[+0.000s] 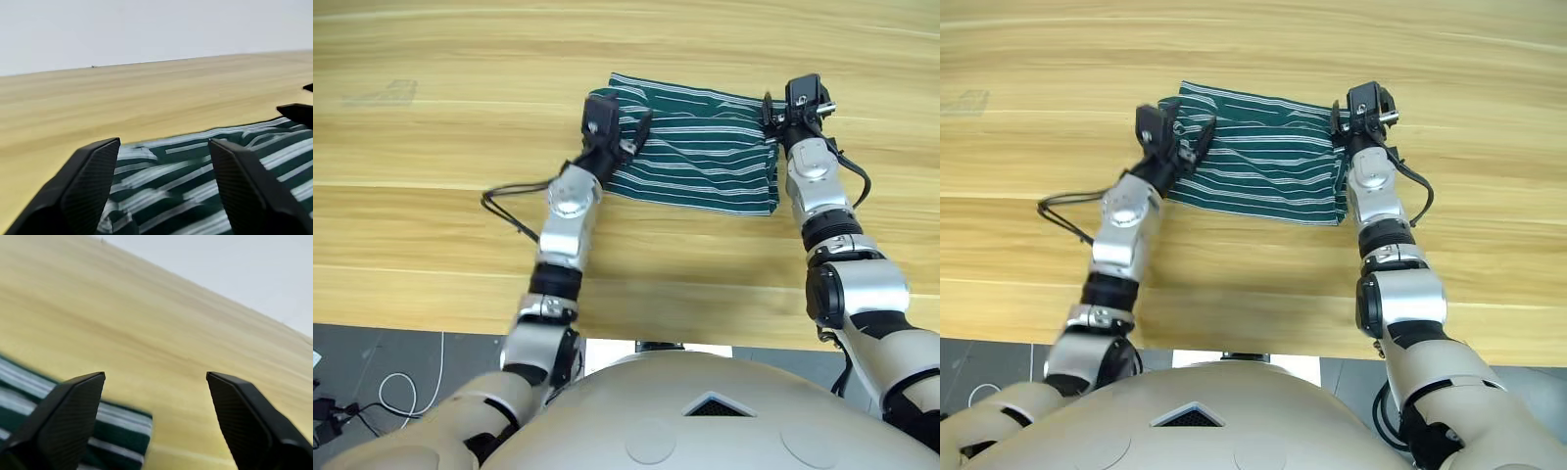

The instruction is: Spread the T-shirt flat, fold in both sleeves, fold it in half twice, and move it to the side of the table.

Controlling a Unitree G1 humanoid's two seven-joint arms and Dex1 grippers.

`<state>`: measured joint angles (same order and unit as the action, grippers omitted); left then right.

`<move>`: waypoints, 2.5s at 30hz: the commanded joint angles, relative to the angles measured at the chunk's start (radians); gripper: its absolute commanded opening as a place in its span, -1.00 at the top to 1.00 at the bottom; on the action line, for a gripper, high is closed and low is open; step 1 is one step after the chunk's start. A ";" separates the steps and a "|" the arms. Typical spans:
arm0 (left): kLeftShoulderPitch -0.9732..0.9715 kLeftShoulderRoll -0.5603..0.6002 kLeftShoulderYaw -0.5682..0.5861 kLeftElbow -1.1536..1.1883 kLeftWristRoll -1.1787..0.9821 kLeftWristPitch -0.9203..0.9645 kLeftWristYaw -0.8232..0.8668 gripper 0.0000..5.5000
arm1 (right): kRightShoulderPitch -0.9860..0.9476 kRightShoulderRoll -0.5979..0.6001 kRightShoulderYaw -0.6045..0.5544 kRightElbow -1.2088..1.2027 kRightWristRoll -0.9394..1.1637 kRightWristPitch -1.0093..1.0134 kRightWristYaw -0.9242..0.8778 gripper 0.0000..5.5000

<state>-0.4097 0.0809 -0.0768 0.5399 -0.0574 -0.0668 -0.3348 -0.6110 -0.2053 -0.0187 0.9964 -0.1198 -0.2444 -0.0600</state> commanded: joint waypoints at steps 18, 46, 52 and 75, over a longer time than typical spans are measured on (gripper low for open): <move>0.461 0.028 0.049 -0.446 -0.297 0.635 -0.126 -0.22 | 0.328 0.045 -0.101 -0.926 0.132 0.284 -0.007 -0.40; 0.569 0.140 -0.206 -0.888 -0.217 0.234 -0.277 -0.22 | 0.627 -0.003 -0.024 -0.906 0.001 0.169 0.048 -0.40; 0.228 0.011 -0.306 -0.372 -0.159 0.248 -0.380 -0.22 | 0.523 -0.020 -0.073 -0.697 -0.025 0.080 -0.052 -0.40; -0.013 -0.154 0.221 0.536 -0.244 0.004 0.148 -0.22 | 0.494 -0.033 -0.086 -0.543 -0.077 -0.092 -0.178 -0.40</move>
<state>-0.5634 -0.1055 0.0833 1.0189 -0.2854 -0.1011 -0.2989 -0.1466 -0.2392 -0.1068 0.4721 -0.1842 -0.3257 -0.2293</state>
